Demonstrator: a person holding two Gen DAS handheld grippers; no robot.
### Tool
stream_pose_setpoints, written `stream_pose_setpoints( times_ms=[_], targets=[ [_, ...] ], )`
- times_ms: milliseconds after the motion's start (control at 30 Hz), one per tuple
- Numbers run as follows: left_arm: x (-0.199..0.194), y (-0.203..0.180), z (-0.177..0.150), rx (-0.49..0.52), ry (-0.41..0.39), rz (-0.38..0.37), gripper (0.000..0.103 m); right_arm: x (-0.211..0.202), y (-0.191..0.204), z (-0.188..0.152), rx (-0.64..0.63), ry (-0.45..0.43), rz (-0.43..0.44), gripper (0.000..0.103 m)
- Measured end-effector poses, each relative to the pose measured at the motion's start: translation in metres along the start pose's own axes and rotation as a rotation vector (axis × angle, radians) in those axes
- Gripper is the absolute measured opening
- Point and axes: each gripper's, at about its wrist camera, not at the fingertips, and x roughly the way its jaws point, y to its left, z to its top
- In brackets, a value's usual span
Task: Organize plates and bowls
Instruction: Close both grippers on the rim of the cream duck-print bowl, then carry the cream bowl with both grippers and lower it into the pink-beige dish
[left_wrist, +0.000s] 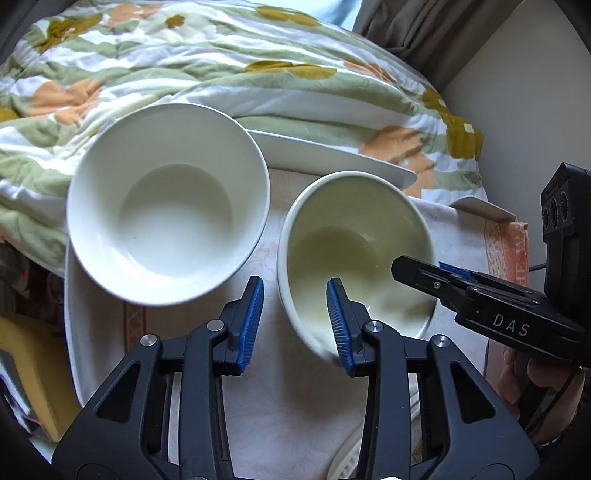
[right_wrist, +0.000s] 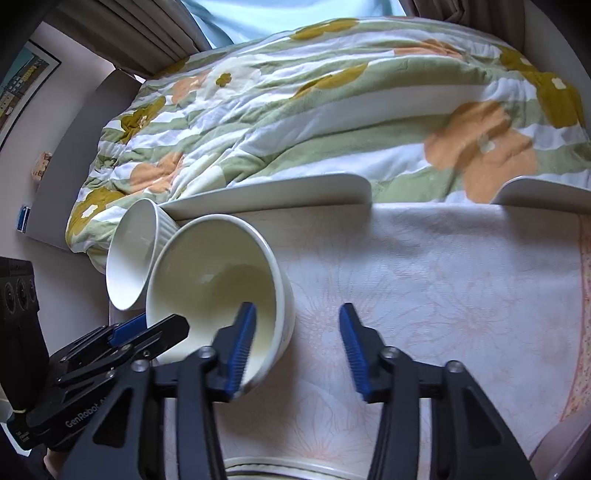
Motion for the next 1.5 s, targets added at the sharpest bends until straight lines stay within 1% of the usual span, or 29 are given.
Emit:
stream_pose_setpoints(
  times_ms=[33, 100, 133, 233, 333, 367, 667, 900, 1067, 1167, 1367, 1500],
  targets=[
    [0.002, 0.000, 0.001, 0.004, 0.003, 0.001, 0.027, 0.001, 0.001, 0.000, 0.002, 0.003, 0.002, 0.030],
    [0.005, 0.001, 0.003, 0.011, 0.007, 0.003, 0.017, 0.003, 0.001, 0.001, 0.007, 0.006, 0.005, 0.025],
    [0.006, 0.001, 0.004, 0.013, 0.006, 0.007, 0.016, 0.002, 0.001, 0.000, 0.010, 0.005, 0.007, 0.023],
    [0.007, 0.000, 0.005, 0.021, 0.005, 0.004, 0.016, 0.003, 0.003, 0.001, 0.020, 0.004, 0.001, 0.020],
    [0.007, -0.003, 0.005, 0.039, -0.001, 0.013, 0.016, 0.003, 0.007, 0.000, 0.028, -0.001, 0.009, 0.014],
    [0.007, -0.003, 0.005, 0.042, -0.001, 0.015, 0.016, 0.003, 0.008, 0.000, 0.030, -0.003, 0.002, 0.013],
    [0.000, -0.011, 0.004, 0.070, 0.005, 0.015, 0.015, -0.007, 0.007, -0.003, 0.060, -0.015, -0.018, 0.012],
    [-0.021, -0.027, 0.001, 0.092, -0.018, 0.003, 0.015, -0.029, 0.006, -0.008, 0.082, -0.045, -0.021, 0.012],
    [-0.044, -0.049, -0.003, 0.124, -0.041, -0.006, 0.015, -0.056, 0.005, -0.015, 0.092, -0.081, -0.024, 0.012],
    [-0.054, -0.069, -0.010, 0.144, -0.046, -0.010, 0.015, -0.078, -0.005, -0.025, 0.123, -0.109, -0.020, 0.012],
    [-0.067, -0.118, -0.039, 0.171, -0.061, -0.025, 0.015, -0.126, -0.029, -0.051, 0.124, -0.165, -0.028, 0.012],
    [-0.073, -0.157, -0.060, 0.173, -0.071, -0.032, 0.015, -0.156, -0.055, -0.075, 0.124, -0.180, -0.036, 0.012]
  ],
)
